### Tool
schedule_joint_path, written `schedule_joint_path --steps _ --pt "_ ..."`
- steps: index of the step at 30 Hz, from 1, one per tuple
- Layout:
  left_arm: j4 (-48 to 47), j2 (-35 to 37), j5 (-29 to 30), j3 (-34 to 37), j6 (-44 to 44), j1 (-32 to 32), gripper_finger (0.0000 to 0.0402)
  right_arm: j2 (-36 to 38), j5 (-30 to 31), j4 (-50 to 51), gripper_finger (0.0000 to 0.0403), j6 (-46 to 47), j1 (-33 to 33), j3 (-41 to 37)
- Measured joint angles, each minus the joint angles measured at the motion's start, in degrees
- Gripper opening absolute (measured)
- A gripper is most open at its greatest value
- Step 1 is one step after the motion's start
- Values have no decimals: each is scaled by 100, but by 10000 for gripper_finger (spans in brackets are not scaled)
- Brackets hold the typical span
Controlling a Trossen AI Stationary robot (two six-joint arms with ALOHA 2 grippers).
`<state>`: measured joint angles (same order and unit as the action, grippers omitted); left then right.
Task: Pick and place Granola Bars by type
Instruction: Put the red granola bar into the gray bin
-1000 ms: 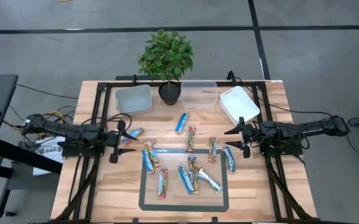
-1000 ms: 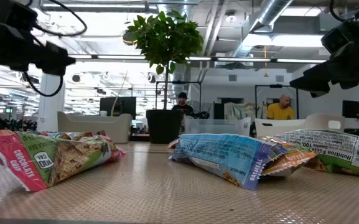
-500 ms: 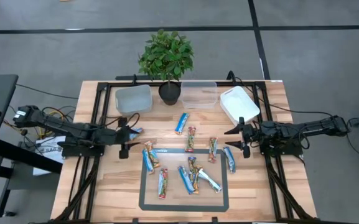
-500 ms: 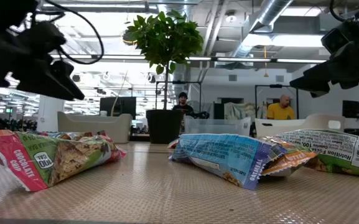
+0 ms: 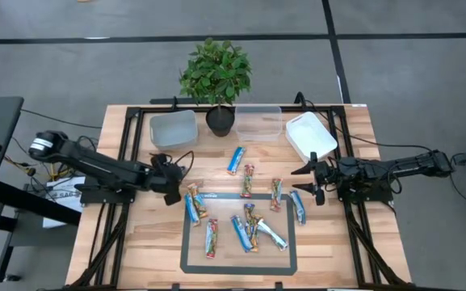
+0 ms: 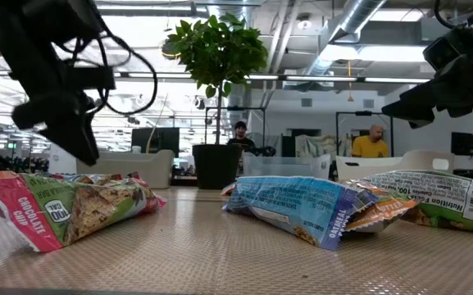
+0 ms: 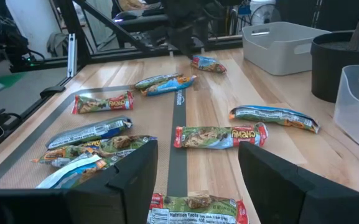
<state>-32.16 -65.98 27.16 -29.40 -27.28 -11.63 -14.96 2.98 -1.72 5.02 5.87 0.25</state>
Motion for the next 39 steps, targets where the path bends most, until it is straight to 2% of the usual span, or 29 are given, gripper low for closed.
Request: schedule_joint_path --steps 6,10,15,24,33,39 --pt "-466 -520 -156 -38 -371 274 212 0 0 0 219 0 -1 2" --pt "-450 -812 -545 -40 -343 446 212 0 0 0 219 0 0 0" --pt "-414 -1082 -662 -77 -294 754 212 0 0 0 219 0 0 2" --pt "-420 -1173 -709 -77 -83 858 206 -2 0 0 219 0 -1 2" --pt "-268 -1193 -877 -53 -36 781 113 0 0 0 219 0 0 0" --pt "300 -1049 -773 2 445 586 63 -1 0 0 219 0 -2 2"
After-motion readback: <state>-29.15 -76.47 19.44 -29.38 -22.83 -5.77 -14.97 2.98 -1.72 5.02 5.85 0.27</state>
